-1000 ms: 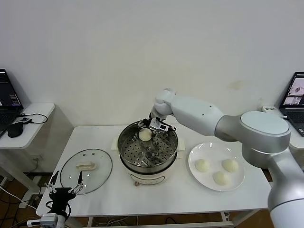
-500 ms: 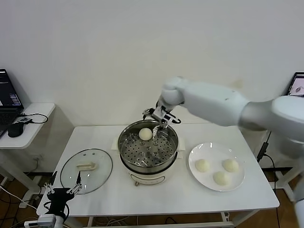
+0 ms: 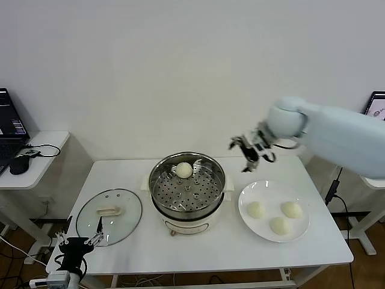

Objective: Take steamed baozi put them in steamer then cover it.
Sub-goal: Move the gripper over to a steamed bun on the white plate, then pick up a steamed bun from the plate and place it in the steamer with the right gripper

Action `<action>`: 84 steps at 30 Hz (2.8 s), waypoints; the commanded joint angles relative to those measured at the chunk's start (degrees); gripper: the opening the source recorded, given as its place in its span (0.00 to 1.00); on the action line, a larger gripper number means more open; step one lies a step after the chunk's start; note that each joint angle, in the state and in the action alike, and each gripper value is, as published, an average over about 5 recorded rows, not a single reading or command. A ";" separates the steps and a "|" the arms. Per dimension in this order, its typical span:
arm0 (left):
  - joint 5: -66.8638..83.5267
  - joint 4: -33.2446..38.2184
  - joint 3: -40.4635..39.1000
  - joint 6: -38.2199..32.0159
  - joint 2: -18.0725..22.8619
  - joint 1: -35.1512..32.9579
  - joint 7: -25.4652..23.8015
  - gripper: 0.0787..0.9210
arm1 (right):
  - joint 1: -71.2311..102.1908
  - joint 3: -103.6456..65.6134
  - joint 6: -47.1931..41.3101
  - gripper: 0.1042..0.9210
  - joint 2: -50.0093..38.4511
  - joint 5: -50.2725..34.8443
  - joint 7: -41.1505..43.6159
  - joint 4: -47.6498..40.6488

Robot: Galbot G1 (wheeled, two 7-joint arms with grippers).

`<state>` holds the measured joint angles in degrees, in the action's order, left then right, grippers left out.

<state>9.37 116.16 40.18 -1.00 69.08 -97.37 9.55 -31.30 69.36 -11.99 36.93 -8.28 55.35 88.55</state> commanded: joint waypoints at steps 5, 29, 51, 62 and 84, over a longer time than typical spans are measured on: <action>-0.07 -0.06 0.46 0.28 -0.03 -0.23 0.05 0.88 | 16.43 -8.96 -3.21 0.88 -11.93 7.60 0.89 2.27; 0.05 -1.54 2.03 0.00 0.41 -0.38 0.23 0.88 | 32.12 -18.09 -3.01 0.88 6.09 13.08 -1.43 -14.21; 0.18 -2.37 1.98 -0.06 0.50 0.19 0.26 0.88 | 34.49 -19.84 -4.39 0.71 10.17 15.75 -1.37 -19.24; 0.15 -1.79 2.04 -0.04 0.57 -0.09 0.29 0.88 | 26.57 -17.77 -5.00 0.61 4.94 11.30 1.59 -12.61; 0.32 -0.74 1.02 0.01 0.62 0.33 0.27 0.88 | -9.23 0.99 -16.87 0.62 16.43 -22.19 -4.85 -2.23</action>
<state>9.68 115.46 41.20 -0.99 69.66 -97.03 9.84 -32.15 65.83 -25.22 45.83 -20.43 53.71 84.93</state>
